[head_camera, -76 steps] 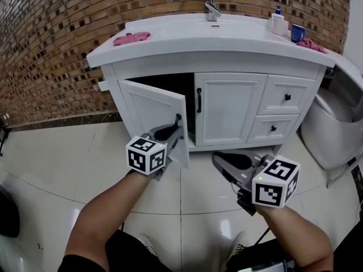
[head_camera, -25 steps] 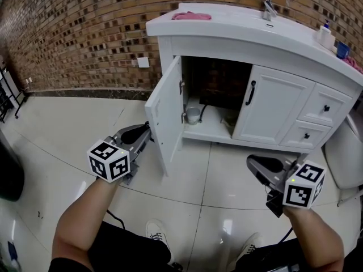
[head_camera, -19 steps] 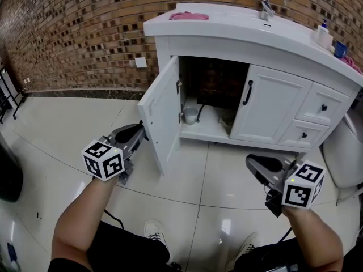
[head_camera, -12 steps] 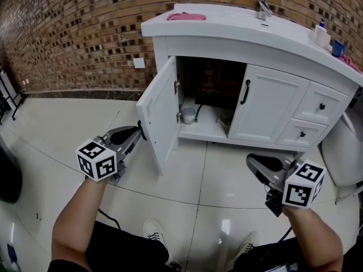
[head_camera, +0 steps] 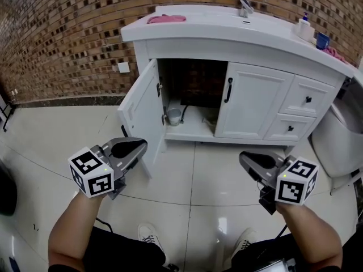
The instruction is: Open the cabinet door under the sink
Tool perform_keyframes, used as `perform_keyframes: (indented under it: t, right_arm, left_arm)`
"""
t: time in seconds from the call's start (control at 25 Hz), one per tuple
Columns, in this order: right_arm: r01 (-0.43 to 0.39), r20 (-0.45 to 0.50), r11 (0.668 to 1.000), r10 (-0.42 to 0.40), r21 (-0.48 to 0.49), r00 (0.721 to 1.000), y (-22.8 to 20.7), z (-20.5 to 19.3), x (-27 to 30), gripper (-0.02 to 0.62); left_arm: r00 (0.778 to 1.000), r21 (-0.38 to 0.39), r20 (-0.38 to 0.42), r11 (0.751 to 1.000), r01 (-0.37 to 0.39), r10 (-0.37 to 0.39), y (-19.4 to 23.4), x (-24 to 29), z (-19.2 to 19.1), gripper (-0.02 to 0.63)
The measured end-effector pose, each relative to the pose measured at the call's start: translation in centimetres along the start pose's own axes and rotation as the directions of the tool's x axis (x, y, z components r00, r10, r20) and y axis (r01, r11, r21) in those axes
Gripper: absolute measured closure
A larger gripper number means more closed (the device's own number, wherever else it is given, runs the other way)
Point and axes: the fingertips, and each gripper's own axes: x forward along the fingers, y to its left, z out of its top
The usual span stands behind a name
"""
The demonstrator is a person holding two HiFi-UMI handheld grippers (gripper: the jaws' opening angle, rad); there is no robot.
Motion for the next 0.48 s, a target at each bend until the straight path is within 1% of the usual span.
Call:
perform_keyframes:
  t: [0.12, 0.24, 0.36, 0.48]
  right_arm:
    - [0.029, 0.013, 1.0, -0.029, 0.002, 0.999, -0.2, 0.3, -0.4, 0.588]
    - [0.039, 0.013, 0.999, -0.039, -0.003, 0.999, -0.1, 0.6, -0.4, 0.588]
    - [0.042, 0.016, 0.999, -0.042, -0.002, 0.999, 0.4, 0.8, -0.9, 0.588]
    - [0.037, 0.029, 0.999, -0.036, -0.013, 0.999, 1.4, 0.9, -1.3, 0.588]
  left_arm:
    - [0.997, 0.008, 0.058, 0.999, 0.052, -0.053, -3.8, 2.5, 1.4, 0.6]
    - [0.992, -0.018, 0.099, 0.996, 0.083, -0.081, -6.8, 4.3, 2.3, 0.6]
    - [0.986, -0.015, 0.116, 0.992, 0.126, -0.124, -9.0, 5.9, 2.8, 0.6]
    - [0.981, -0.02, 0.125, 0.988, 0.154, -0.15, -9.9, 6.5, 3.0, 0.6]
